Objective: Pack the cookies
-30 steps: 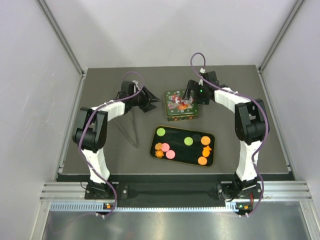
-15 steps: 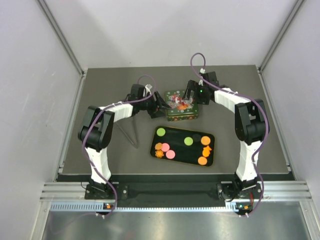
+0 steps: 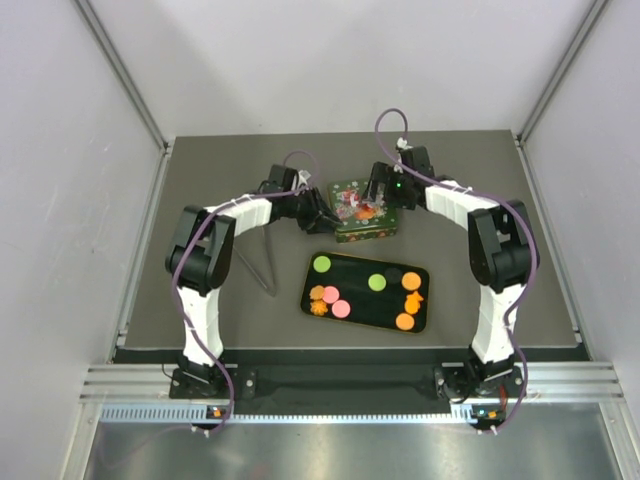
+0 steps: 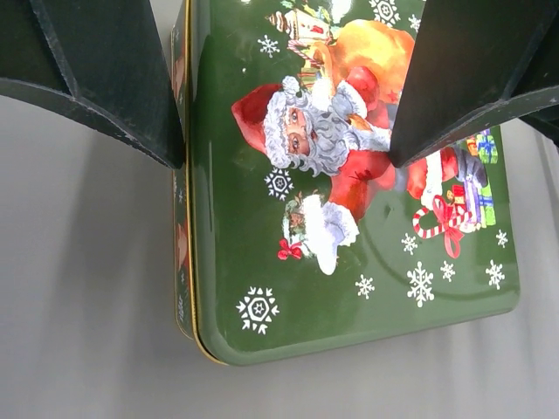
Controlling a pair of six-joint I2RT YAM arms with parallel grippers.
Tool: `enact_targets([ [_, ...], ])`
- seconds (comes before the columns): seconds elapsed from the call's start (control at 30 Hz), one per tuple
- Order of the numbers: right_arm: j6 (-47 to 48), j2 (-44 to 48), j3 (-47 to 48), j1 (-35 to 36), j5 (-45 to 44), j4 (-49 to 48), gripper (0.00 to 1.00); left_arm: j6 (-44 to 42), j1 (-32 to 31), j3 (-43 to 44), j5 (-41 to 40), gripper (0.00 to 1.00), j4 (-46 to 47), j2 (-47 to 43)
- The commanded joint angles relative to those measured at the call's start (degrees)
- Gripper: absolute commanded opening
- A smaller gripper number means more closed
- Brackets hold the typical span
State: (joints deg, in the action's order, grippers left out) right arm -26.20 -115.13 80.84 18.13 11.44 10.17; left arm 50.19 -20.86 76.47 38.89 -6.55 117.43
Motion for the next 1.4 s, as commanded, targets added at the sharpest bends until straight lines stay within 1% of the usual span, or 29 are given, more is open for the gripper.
enact_targets([
  [0.0,0.0,1.0,-2.9,3.1,-1.0,2.8,1.0,-4.0,-1.8,1.0,-8.1,0.22,-6.0,4.0],
  [0.2,-1.1,2.0,-3.3,0.2,-2.1,2.9,1.0,-5.2,-2.1,1.8,-9.8,0.15,-8.2,5.8],
  [0.47,-1.2,3.9,-5.5,0.5,-3.1,0.7,1.0,-6.5,-3.1,1.8,-12.8,0.07,-10.9,7.7],
  [0.6,-1.4,3.9,-6.7,1.6,-4.0,0.0,1.0,-6.9,-3.9,2.2,-14.2,0.0,-12.4,9.3],
  [0.77,-1.2,3.5,-7.1,3.7,-6.0,-0.4,0.99,-8.1,-5.2,3.8,-16.6,0.0,-15.2,11.2],
  [0.87,-1.3,3.5,-7.6,4.2,-6.8,-0.8,0.95,-8.7,-5.9,3.9,-17.6,0.0,-16.5,11.8],
  [0.93,-1.0,3.9,-8.2,4.3,-7.6,-0.9,0.9,-8.8,-5.9,3.2,-17.6,0.0,-16.3,12.2],
  [0.97,-1.0,3.9,-8.1,4.1,-7.7,-0.9,0.87,-8.8,-5.9,3.0,-17.5,0.0,-16.2,12.6],
  [1.0,-0.9,3.9,-8.1,3.9,-7.5,-0.9,0.81,-9.0,-5.9,2.6,-17.6,0.0,-16.1,12.7],
  [1.17,-2.1,5.0,-8.0,-0.6,-2.3,-1.4,0.79,-8.8,-5.3,2.1,-16.8,0.0,-14.9,13.2],
  [1.27,-3.3,5.4,-7.8,-3.7,3.6,-2.4,0.83,-9.1,-4.5,2.3,-16.3,0.0,-15.0,13.6],
  [1.3,-3.9,5.5,-8.0,-4.2,4.8,-2.9,0.87,-9.4,-4.2,2.9,-16.3,0.0,-15.2,13.6],
  [1.37,-4.5,5.5,-8.4,-5.1,7.8,-4.9,0.9,-9.9,-3.1,3.8,-16.4,0.0,-15.5,13.7],
])
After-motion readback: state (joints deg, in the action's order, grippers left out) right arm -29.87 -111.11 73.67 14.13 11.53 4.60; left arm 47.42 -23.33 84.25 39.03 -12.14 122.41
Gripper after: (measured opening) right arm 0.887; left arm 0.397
